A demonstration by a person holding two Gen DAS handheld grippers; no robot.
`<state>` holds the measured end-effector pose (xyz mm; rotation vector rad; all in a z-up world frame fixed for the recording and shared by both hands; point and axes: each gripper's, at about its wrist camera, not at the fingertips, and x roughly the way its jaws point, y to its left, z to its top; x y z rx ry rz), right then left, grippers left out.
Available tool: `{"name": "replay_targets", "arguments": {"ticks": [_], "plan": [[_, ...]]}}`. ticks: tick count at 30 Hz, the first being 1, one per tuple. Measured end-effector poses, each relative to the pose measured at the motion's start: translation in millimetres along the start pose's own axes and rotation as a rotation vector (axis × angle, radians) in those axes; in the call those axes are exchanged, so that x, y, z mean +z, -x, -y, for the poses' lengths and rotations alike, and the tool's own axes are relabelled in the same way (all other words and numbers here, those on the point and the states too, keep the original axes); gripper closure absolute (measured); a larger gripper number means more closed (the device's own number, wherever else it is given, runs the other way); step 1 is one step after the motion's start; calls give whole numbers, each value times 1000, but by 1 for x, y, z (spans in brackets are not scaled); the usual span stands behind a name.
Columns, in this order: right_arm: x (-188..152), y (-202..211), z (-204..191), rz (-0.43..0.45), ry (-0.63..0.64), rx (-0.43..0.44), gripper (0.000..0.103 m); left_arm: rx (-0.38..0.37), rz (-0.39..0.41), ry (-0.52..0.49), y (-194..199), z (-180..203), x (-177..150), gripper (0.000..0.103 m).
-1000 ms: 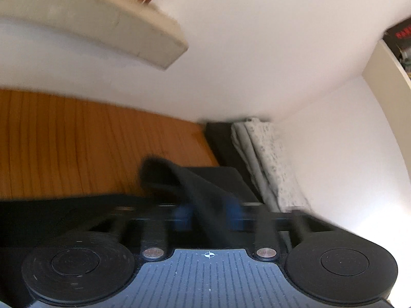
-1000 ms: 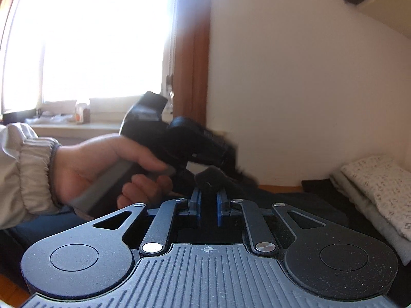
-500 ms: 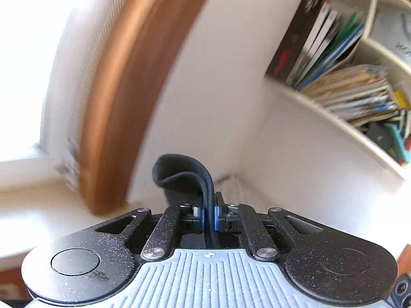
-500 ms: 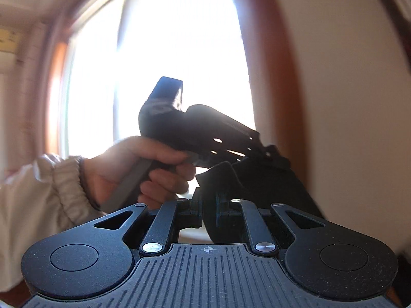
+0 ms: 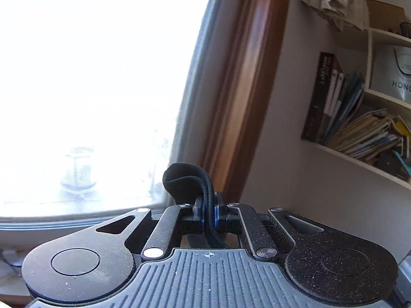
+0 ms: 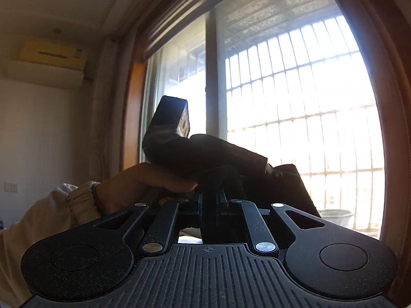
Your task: Fold clothes
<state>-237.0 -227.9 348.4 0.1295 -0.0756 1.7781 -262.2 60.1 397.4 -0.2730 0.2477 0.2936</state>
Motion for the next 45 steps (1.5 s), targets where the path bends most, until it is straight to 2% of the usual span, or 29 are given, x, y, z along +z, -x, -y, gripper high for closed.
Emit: {"name": "replay_targets", "arguments": {"ticks": [3,7,10,18,25,26,28,31,32,34,35,37,40,43,45], "plan": [[-2,-22,-14,-20,5,27,94,32,-1,17,15,-24,-6,97],[-21,-50,-26,-72,5,55,94,62,-24,51,19,-58,-28,97],[-51,-74,-35,-143,12,72,94,76,-74,74,15,-85,-58,96],[-156,-139,-66,-371,-7,133,94,142,-237,165,2,-168,-166,96],[-233,-185,-101,-493,-35,190,93,226,-355,191,2,-210,-223,96],[-241,-190,-104,-507,-37,192,93,236,-365,194,7,-217,-229,94],[-257,-197,-109,-547,-53,191,91,261,-380,192,20,-233,-239,80],[-278,-195,-114,-596,-76,218,78,305,-386,173,28,-239,-246,80],[-281,-193,-115,-604,-74,232,68,317,-379,172,31,-239,-245,80],[-272,-187,-112,-584,-65,243,61,343,-359,168,38,-239,-241,74],[-266,-183,-110,-570,-63,246,61,362,-341,159,41,-238,-238,64],[-253,-172,-95,-541,-77,237,61,392,-301,141,46,-235,-232,62],[-245,-150,-69,-513,-92,180,61,378,-247,157,49,-235,-228,59],[-250,-134,-44,-540,-69,68,62,316,-219,169,43,-234,-229,46],[-262,-132,-32,-589,-84,23,69,310,-236,154,31,-232,-234,46]]}}
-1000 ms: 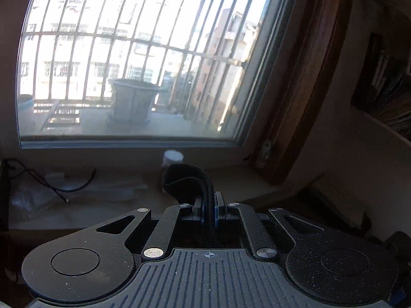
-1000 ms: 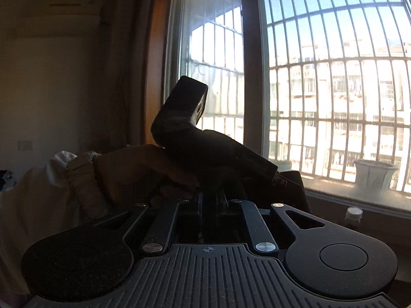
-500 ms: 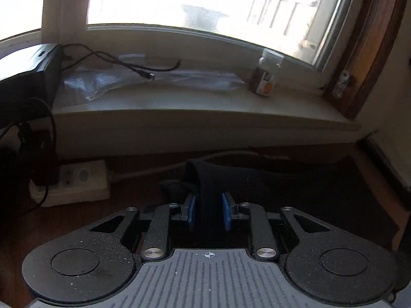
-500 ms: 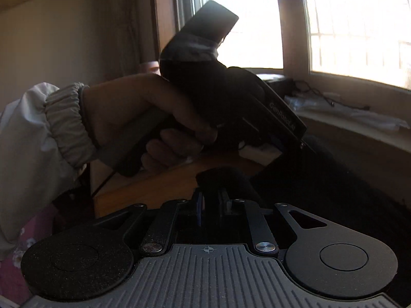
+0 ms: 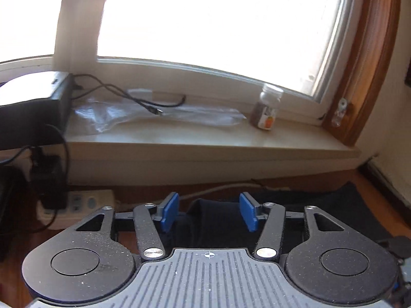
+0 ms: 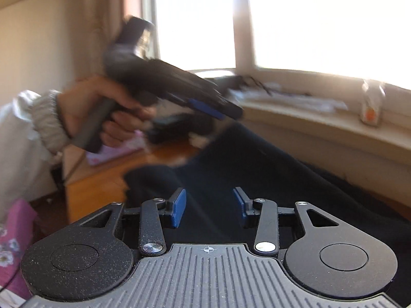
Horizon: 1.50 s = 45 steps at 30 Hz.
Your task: Fold clothes
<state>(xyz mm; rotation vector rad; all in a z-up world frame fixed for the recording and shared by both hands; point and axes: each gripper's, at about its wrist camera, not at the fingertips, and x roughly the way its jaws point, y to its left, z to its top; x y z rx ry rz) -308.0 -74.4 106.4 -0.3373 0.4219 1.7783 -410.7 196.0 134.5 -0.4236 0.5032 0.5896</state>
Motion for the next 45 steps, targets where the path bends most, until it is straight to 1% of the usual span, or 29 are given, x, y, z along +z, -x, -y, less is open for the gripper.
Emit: {"name": "replay_targets", "arguments": {"ticks": [1,3,4,5,6,9,12,14,15,17,18,19,21,22,23,24,25,26,27,29,30,32,33,38,41,43,45], "plan": [[-5,-3,4,-21,-13,-10,74,6,-10,-10,-7,3,-2,46],[-15,-9,2,-51,-13,20,75,37,-18,-35,-18,9,-5,48],[-19,-13,-3,-70,-5,49,75,70,-18,-51,-23,11,-7,63],[-22,-18,-11,-91,12,85,76,104,-24,-62,-27,12,-9,70],[-25,-22,-21,-102,35,115,77,125,-37,-62,-29,11,-9,72],[-31,-27,-48,-105,97,171,77,142,-49,-53,-26,6,-11,72],[-32,-23,-55,-93,92,223,77,182,-13,-61,-10,8,-11,68],[-27,-19,-52,-49,75,217,77,243,36,-81,4,13,-9,66],[-25,-18,-49,-16,55,187,77,252,61,-88,11,15,-7,66],[-19,-18,-40,42,-16,116,76,222,94,-86,20,23,-4,62],[-17,-23,-38,50,-39,80,76,203,110,-85,23,28,-2,57],[-17,-30,-38,36,-47,47,76,185,125,-84,27,32,-1,52],[-17,-44,-39,8,-61,-18,76,143,136,-101,25,48,1,49],[-18,-50,-41,-13,-70,-17,76,120,137,-113,21,57,2,46],[-22,-52,-44,-27,-72,13,79,97,138,-125,16,67,2,44],[-25,-50,-47,-19,-62,15,81,71,140,-134,10,77,2,39],[-29,-48,-51,-12,-53,17,85,46,142,-145,3,86,2,36],[-32,-43,-50,-4,-57,29,85,21,144,-157,-5,95,1,36],[-34,-35,-45,4,-80,53,84,-1,143,-167,-14,104,1,34],[-39,-18,-34,19,-125,102,78,-37,132,-181,-32,118,-1,30],[-41,-7,-28,29,-132,104,77,-58,124,-186,-41,123,-3,28],[-48,23,-12,44,-125,62,69,-98,102,-197,-59,131,-8,27],[-50,37,0,38,-140,45,68,-115,90,-196,-68,134,-11,26],[-69,122,62,39,-197,-121,67,-166,60,-165,-102,151,-16,26],[-88,168,83,42,-167,-265,65,-204,50,-206,-114,169,-21,26],[-100,190,94,40,-152,-354,64,-228,49,-255,-120,186,-26,26],[-114,205,102,29,-160,-402,63,-255,37,-290,-127,203,-31,26]]}}
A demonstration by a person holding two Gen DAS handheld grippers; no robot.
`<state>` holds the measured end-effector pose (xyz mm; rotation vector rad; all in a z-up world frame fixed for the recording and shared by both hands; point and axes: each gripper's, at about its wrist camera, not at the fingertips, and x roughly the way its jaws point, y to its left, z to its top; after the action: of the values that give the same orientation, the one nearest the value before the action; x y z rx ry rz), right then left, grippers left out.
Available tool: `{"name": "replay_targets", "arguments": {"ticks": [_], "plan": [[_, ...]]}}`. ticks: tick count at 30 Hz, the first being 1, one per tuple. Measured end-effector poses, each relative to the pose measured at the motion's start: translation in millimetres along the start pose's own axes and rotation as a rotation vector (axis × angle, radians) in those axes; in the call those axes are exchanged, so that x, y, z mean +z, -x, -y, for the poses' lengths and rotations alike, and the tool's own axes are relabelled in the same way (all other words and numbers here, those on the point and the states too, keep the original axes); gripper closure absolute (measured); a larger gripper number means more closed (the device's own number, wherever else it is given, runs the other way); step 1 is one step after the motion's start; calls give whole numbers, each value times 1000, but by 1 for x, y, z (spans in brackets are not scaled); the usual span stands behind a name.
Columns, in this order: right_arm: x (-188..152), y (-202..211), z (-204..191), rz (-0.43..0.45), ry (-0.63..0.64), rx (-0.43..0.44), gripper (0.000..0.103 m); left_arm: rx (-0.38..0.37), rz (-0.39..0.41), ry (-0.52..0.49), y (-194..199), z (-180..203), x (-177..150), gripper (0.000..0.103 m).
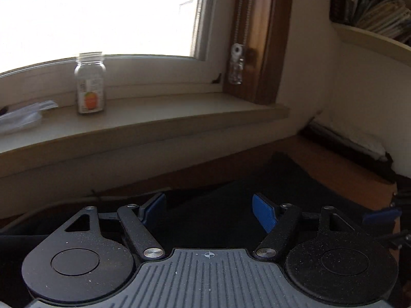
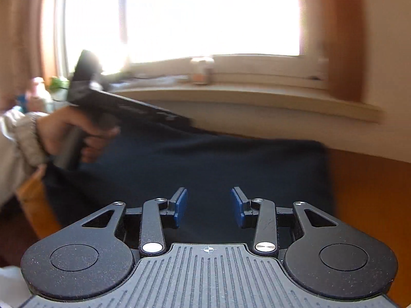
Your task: Fold clothes
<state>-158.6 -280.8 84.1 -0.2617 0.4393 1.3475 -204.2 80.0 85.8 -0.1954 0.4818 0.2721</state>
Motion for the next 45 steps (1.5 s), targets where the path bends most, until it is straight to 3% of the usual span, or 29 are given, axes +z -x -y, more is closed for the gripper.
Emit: {"name": "replay_targets", "arguments": {"ticks": [4,7,15,23,39,43,45], "plan": [[-26,15,29,-28,-20,-69,61,-68,-62,-67,-25,30,-5,33],[-41,14,31,-33,-3,-81,61,-110,-101,-157,-41,57,-11,33],[-45,0,24,-35,95,-114,63,-74,-171,-308,-75,104,-17,31],[-46,6,77,-54,50,-112,63,-69,-177,-292,-104,135,-6,31],[-49,25,182,-74,42,-385,62,-35,-163,-265,-244,224,48,31],[-53,38,200,-2,-82,-398,62,-51,-164,-255,-256,227,54,31],[-54,52,197,54,-155,-391,69,-65,-162,-236,-256,223,54,31]]}}
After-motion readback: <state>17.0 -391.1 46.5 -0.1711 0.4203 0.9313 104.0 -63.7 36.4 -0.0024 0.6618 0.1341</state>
